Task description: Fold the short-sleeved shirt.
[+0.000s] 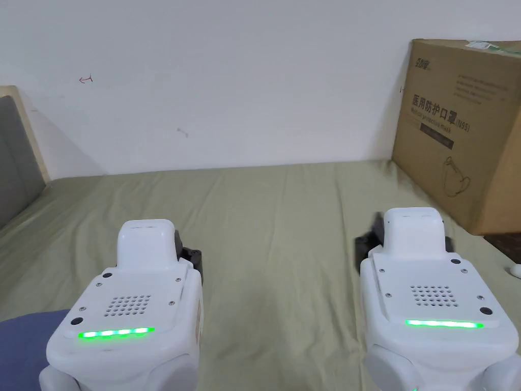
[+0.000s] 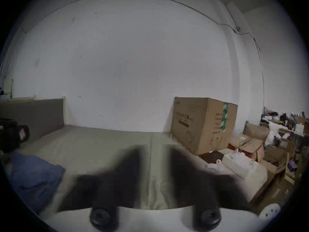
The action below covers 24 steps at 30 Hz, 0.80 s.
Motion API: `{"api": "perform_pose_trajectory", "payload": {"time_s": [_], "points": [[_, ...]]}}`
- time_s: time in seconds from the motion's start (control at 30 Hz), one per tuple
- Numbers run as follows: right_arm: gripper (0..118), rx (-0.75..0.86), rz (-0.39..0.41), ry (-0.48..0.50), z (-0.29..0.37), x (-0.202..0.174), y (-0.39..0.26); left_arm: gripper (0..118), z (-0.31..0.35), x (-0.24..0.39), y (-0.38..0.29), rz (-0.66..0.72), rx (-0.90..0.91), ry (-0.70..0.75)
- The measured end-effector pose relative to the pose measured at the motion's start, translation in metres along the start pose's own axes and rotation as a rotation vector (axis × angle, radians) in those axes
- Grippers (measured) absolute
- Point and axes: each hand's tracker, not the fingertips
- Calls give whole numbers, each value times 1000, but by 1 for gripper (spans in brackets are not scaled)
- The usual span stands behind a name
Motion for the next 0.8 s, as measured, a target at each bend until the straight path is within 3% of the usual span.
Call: {"api": "perform_pose_trajectory", "payload": {"time_s": [0.03, 0.07, 0.13, 0.27, 0.5, 0.63, 0.8], "points": [[0, -27, 7, -23, -2, 1, -3, 1, 1, 0, -1, 1, 10, -19], [0, -24, -16, 28, -4, 2, -1, 1, 1, 0, -1, -6, 7, -50], [0, -42, -71, 40, -6, 3, 1, 0, -1, -1, 0, -15, -11, -50], [0, -42, -65, 19, -9, 6, 4, 0, 0, -3, 3, -6, -7, -62], [0, -62, -78, 109, -10, 0, 6, 0, 6, -24, 14, 30, 6, -32], [0, -66, -99, 233, -10, -29, 11, 0, 24, -62, 17, 21, 17, 101], [0, -51, -69, 403, -4, -87, 20, 0, 50, -119, 14, 76, 0, 252]]}}
